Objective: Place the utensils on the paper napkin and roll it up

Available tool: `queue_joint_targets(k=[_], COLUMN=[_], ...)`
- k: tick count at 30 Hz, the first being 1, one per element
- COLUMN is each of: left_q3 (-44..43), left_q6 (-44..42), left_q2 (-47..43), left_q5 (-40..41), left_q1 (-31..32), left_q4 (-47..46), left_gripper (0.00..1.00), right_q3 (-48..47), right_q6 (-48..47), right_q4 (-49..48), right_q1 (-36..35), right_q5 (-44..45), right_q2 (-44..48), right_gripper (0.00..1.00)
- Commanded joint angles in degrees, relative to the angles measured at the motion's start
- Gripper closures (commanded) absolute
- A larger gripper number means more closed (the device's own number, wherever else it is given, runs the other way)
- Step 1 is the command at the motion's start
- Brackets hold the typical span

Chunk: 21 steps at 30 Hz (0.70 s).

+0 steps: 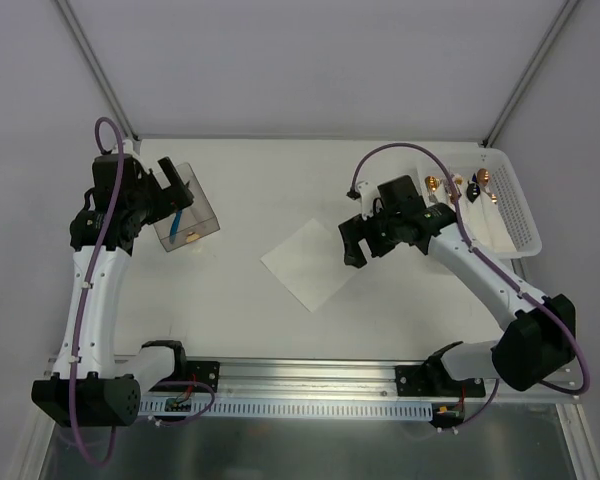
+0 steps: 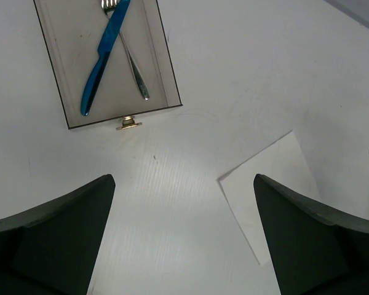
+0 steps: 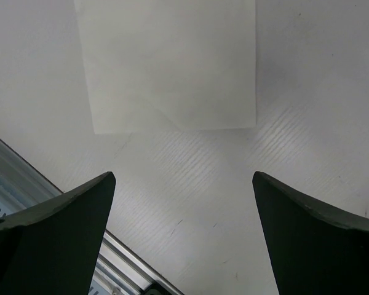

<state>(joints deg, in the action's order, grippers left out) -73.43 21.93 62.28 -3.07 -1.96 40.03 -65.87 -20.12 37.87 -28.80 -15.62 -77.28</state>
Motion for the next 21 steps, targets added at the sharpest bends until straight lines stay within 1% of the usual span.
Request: queue_joint_targets(k=[1,5,8,11,15,16,21], left_q3=[1.62,2.24,1.97,2.32,4.17,4.52,6.54], left_q6=[0.82,3.99,6.45,8.39,10.32,10.76,12.25], left_q2=[-2.86,-3.04,-2.34,-2.43,-2.52,-2.6,-2.95], left_q5=[0.34,2.81,5.0,5.18,5.44,5.36,4.66], left_q1=[-0.33,-0.33,-0.33,-0.33,-0.42,-0.33,-0.33], left_q4=[0.93,1.72,2.24,2.33,2.33,2.33,2.42], left_gripper=[0.01,0.01,0.01,0.01,0.01,0.01,0.01], right_q3=[0.39,1.7,1.97,1.09,-0.58,-1.36,-3.04], right_q6=[3.41,7.54,11.05,13.34,16.68,16.95,18.88], right_q4=[-2.36,-3.76,-4.38,-4.9,-6.22,-6.4,-7.98], right_q1=[-2.49,-7.05,-7.68,-8.03,-10.4,-10.84,-13.12], right_q5=[4.17,10.6,12.7,14.47,15.44,17.62,17.99], right_q2=[0.91,-1.82,-4.54,-6.92,-12.09,-12.89,-17.38], right_gripper=[0.01,0.01,0.04,0.07,0.1,0.11,0.14])
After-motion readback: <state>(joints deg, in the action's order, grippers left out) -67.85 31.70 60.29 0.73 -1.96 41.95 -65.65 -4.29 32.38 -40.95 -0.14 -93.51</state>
